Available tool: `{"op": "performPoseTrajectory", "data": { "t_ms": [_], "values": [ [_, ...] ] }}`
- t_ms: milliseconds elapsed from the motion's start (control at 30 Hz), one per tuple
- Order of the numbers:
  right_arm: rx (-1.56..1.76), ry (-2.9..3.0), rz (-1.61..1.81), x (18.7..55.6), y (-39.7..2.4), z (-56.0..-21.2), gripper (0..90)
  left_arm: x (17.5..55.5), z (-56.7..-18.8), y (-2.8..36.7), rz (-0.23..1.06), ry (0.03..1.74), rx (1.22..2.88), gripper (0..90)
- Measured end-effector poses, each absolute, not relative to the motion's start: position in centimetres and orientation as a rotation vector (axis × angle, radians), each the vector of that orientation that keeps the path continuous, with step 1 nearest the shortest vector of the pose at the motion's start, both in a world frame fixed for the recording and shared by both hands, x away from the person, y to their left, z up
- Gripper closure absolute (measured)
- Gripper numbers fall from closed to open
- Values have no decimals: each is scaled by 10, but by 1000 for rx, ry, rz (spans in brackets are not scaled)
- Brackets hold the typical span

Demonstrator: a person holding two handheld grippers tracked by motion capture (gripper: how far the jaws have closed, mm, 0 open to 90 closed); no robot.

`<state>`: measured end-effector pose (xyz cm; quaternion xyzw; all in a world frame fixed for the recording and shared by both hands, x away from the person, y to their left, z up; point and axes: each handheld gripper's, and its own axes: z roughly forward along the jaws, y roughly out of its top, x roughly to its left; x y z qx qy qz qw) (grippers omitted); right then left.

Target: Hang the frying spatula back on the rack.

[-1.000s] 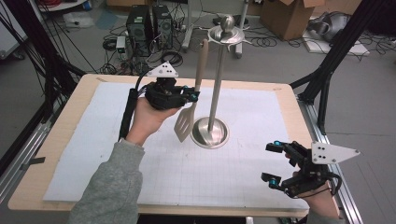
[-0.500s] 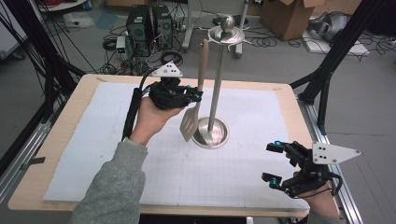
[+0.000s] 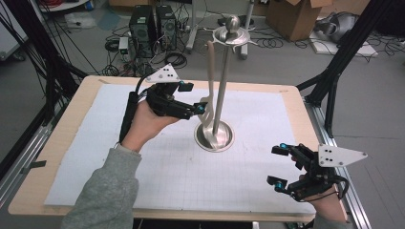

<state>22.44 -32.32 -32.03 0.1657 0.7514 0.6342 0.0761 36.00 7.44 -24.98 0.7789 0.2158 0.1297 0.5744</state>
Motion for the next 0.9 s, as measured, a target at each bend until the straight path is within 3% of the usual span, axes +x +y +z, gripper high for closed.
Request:
{"op": "performPoseTrajectory", "data": {
  "t_ms": [500, 900],
  "values": [
    [475, 2260, 1920, 235, -316, -320, 117, 330, -271, 129, 333, 506, 1762, 87],
    [464, 2244, 1946, 243, -314, -321, 117, 297, -291, 180, 413, 558, 1702, 86]
  ]
}}
